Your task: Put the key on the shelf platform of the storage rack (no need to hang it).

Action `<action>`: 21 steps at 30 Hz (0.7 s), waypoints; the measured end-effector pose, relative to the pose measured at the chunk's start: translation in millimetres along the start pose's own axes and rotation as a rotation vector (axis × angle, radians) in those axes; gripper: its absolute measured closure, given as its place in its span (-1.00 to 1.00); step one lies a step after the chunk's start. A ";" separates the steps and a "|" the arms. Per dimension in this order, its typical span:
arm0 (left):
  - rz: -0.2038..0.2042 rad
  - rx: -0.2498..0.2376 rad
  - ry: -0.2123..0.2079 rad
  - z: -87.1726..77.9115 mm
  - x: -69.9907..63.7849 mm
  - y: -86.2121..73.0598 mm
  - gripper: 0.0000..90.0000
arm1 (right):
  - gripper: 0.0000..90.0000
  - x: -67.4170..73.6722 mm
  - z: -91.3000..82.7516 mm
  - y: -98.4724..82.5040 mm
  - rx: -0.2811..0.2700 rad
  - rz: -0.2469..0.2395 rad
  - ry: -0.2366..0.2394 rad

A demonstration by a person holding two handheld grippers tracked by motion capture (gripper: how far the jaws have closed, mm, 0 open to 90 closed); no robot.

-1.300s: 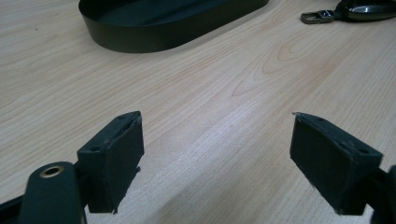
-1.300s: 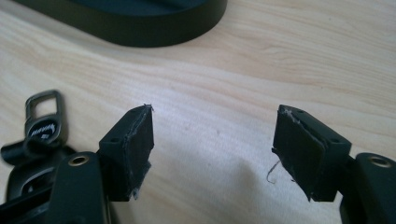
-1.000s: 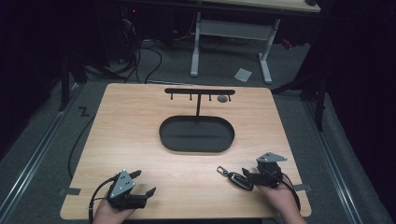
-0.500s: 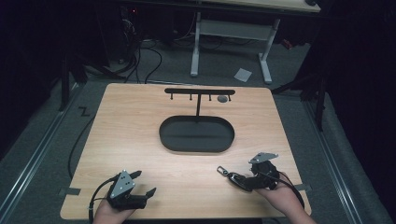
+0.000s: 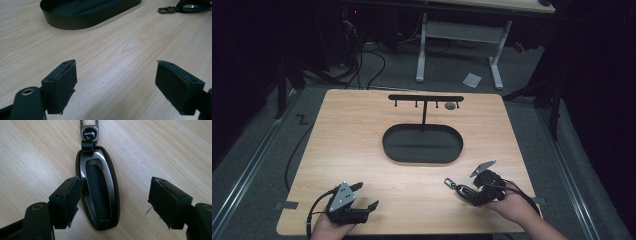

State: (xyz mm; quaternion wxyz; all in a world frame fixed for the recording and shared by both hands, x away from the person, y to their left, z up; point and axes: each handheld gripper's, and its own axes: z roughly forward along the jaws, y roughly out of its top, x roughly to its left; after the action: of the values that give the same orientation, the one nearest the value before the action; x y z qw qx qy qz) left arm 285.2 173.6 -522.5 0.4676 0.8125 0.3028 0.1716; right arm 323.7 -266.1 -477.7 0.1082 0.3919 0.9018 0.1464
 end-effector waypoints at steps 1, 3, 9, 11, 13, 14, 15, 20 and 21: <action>0.001 0.001 0.000 -0.2 0.1 0.1 -0.60 | -0.45 0.1 1.6 1.6 0.017 -0.006 0.003; 0.000 0.001 0.000 -0.6 0.3 0.1 -0.59 | -0.45 0.8 3.8 4.2 0.037 -0.026 0.003; -0.003 0.000 -0.003 -0.8 1.1 -0.1 -0.59 | -0.44 6.2 8.3 13.9 0.101 -0.091 0.021; 0.000 0.004 -0.005 -0.8 1.2 0.0 -0.59 | -0.44 8.3 10.1 16.5 0.118 -0.121 0.024; -0.003 0.001 -0.005 -0.4 0.8 -0.1 -0.59 | -0.46 10.2 11.7 18.8 0.134 -0.140 0.027; -0.002 0.001 -0.006 -0.5 0.7 -0.1 -0.59 | -0.45 10.7 12.4 19.7 0.141 -0.148 0.029; -0.002 0.000 -0.006 -0.4 0.7 0.0 -0.60 | -0.45 10.8 13.1 20.8 0.148 -0.150 0.029; -0.001 0.003 -0.008 -0.8 1.1 0.1 -0.59 | -0.45 10.1 17.5 24.8 0.211 -0.165 0.059; -0.001 0.003 -0.008 -0.8 1.1 0.1 -0.59 | -0.45 10.2 18.6 25.2 0.227 -0.171 0.060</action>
State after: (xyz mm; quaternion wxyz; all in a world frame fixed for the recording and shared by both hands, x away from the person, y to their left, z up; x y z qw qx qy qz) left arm 285.7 174.8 -522.0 0.4678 0.8137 0.3015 0.1678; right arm 339.7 -238.8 -487.0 0.0482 0.3189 0.9455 0.0453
